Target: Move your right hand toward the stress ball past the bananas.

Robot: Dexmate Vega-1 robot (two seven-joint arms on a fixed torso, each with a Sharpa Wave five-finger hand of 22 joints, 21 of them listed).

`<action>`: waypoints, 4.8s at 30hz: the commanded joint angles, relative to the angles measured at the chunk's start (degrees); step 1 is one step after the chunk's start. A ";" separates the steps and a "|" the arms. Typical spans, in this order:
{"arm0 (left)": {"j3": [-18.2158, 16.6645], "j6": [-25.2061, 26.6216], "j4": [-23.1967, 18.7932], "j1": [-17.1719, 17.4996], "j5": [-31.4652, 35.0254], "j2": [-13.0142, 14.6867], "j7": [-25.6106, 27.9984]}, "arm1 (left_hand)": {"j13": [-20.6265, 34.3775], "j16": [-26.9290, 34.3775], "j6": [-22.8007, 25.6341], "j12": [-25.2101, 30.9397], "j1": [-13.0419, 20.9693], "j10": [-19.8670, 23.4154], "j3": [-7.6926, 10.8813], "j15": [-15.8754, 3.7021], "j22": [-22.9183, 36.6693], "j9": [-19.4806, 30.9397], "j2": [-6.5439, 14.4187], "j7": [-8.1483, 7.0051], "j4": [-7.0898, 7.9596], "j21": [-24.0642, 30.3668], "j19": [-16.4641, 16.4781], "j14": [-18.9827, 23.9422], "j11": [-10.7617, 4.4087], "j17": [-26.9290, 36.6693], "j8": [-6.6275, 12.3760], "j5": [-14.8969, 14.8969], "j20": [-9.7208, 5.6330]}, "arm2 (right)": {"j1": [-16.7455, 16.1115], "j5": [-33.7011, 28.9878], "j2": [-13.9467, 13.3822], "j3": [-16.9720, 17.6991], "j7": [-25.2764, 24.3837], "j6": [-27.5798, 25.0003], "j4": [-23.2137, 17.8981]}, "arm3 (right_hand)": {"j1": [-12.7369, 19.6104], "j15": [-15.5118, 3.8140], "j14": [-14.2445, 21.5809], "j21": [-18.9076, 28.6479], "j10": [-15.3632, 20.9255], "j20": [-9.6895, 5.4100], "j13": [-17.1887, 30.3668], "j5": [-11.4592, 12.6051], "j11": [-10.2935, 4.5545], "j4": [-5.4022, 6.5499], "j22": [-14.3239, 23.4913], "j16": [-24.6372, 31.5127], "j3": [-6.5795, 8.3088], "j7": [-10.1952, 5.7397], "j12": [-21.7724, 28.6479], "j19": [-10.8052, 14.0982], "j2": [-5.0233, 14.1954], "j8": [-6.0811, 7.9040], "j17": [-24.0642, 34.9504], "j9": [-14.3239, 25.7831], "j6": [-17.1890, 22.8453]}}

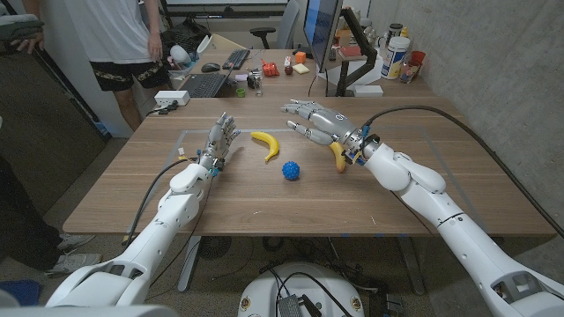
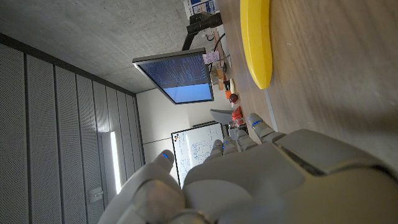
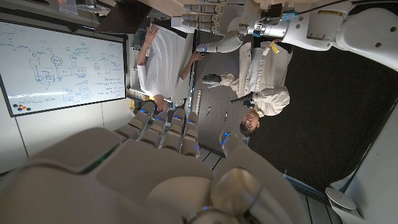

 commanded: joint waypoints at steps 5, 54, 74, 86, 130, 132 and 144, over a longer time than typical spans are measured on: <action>-0.14 -0.65 1.74 -0.68 -0.14 -0.15 -1.02 | 0.26 0.12 -2.76 0.25 0.19 -0.37 -0.31 0.10 0.30 0.24 6.71 -0.25 -0.11 -0.42 0.34 -1.42 0.26 0.22 0.41 0.53 -1.91 | 0.66 -0.93 -0.16 -1.65 0.70 -0.95 0.29 | 1.10 -3.17 0.15 -0.26 0.08 -5.64 0.16 -0.17 -0.17 -0.39 0.06 -0.11 0.32 -0.13 -0.06 0.22 1.82 -0.14 0.03 0.21 -0.39; -0.60 -0.10 2.28 -0.87 -0.89 0.81 -3.90 | 0.26 0.10 -2.70 0.25 0.19 -0.45 -0.36 0.60 0.32 0.25 6.74 -0.36 -0.09 -0.75 0.26 -1.50 0.60 0.23 0.38 0.58 -1.53 | 1.72 -3.30 -0.19 -5.26 2.95 -4.70 0.57 | 2.31 -3.18 -0.19 -1.08 -0.58 -5.61 0.19 -0.26 -0.21 -1.21 0.09 -0.16 0.31 -0.14 -0.46 0.74 1.87 -0.30 0.06 0.27 -1.41; -0.77 -0.83 4.18 -2.36 -1.50 2.46 -9.43 | 0.27 0.10 -2.72 0.26 0.18 -0.50 -0.38 0.79 0.33 0.26 6.76 -0.35 -0.09 -0.86 0.24 -1.50 0.73 0.24 0.37 0.59 -1.31 | 1.16 -6.32 0.36 -7.71 2.02 -9.90 -0.54 | 2.36 -3.20 -0.06 -1.27 -0.57 -5.49 0.20 -0.32 -0.16 -1.22 0.10 -0.05 0.08 -0.19 -0.47 1.12 1.84 -0.33 0.15 0.29 -1.73; -0.11 -0.67 3.44 -2.66 -0.94 2.31 -9.14 | 0.27 0.09 -2.72 0.27 0.19 -0.52 -0.39 0.75 0.33 0.26 6.76 -0.37 -0.09 -0.94 0.22 -1.53 0.71 0.24 0.37 0.60 -1.30 | 2.32 -5.24 -0.57 -8.00 1.71 -9.14 1.22 | 2.20 -3.10 -0.02 -1.40 -0.55 -5.34 0.21 -0.36 -0.04 -1.12 0.11 0.01 -0.20 -0.14 -0.47 1.34 1.67 -0.29 0.22 0.30 -1.82; 1.26 -1.88 6.85 -5.02 -0.49 0.95 -9.68 | 0.28 0.07 -2.80 0.20 0.15 -1.01 -0.45 0.93 0.36 0.27 6.77 -0.34 -0.07 -1.20 0.24 -1.63 0.89 0.25 0.34 0.62 -1.17 | 4.49 -6.71 -1.10 -10.57 0.57 -8.53 5.00 | 2.40 -3.13 -0.12 -2.08 -0.63 -5.14 0.22 -0.27 -0.14 -1.14 0.13 -0.04 -0.53 -0.22 -0.52 1.69 1.84 -0.21 0.15 0.31 -2.05; 1.22 -1.84 6.51 -4.79 -0.50 0.99 -9.49 | 0.28 0.06 -2.83 0.21 0.15 -1.01 -0.45 0.88 0.36 0.27 6.78 -0.37 -0.07 -1.20 0.26 -1.66 0.92 0.25 0.33 0.63 -1.18 | 4.45 -6.84 -1.19 -10.71 0.61 -8.52 4.83 | 2.51 -3.09 -0.12 -2.11 -0.62 -5.11 0.22 -0.26 -0.13 -1.24 0.13 -0.07 -0.50 -0.20 -0.52 1.74 1.81 -0.23 0.12 0.31 -2.12; 1.07 -1.31 3.32 -2.84 -0.65 1.72 -8.62 | 0.28 0.06 -2.78 0.26 0.16 -0.98 -0.47 0.83 0.36 0.27 6.77 -0.41 -0.08 -1.26 0.31 -1.66 0.85 0.25 0.36 0.63 -1.26 | 3.38 -8.34 -1.63 -11.32 0.50 -9.48 3.56 | 3.31 -2.90 -0.12 -2.34 -0.77 -4.92 0.21 -0.19 -0.10 -1.96 0.11 -0.21 -0.32 -0.08 -0.59 1.96 1.58 -0.27 -0.04 0.30 -2.40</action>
